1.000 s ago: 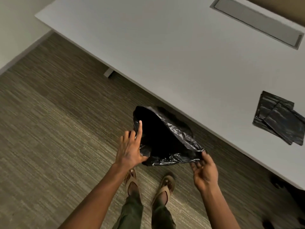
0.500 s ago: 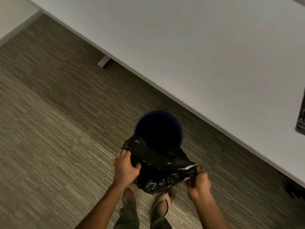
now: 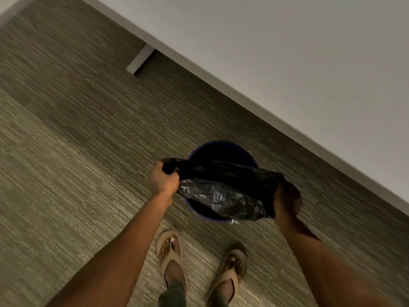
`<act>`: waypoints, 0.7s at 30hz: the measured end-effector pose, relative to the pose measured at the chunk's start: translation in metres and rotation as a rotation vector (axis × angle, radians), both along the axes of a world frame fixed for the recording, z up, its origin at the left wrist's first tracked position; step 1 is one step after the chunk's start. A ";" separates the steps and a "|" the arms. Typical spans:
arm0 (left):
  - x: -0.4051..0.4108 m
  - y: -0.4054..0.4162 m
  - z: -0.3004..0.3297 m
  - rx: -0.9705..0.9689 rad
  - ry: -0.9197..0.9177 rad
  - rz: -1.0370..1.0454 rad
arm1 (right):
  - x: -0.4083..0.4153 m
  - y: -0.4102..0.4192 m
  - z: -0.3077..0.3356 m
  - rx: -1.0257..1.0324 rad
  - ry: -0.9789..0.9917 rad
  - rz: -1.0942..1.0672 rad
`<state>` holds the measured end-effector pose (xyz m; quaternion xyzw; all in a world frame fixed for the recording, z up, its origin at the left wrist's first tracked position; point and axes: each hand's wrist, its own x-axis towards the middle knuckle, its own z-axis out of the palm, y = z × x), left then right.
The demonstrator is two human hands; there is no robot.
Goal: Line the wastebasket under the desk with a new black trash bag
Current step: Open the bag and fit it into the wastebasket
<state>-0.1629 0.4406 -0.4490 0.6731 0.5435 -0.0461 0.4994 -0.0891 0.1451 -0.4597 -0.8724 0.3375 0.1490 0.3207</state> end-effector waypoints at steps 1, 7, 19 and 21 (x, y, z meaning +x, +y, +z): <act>-0.003 0.001 -0.010 -0.008 -0.018 -0.082 | 0.000 -0.002 -0.010 -0.036 0.022 0.067; -0.025 0.003 -0.050 0.332 -0.035 -0.508 | -0.018 -0.003 -0.043 -0.101 -0.260 0.366; 0.055 0.058 -0.095 0.612 -0.249 -0.951 | 0.086 -0.005 -0.066 -0.362 -0.372 1.118; 0.065 0.061 -0.101 0.593 -0.261 -1.000 | 0.098 0.000 -0.071 -0.353 -0.355 1.027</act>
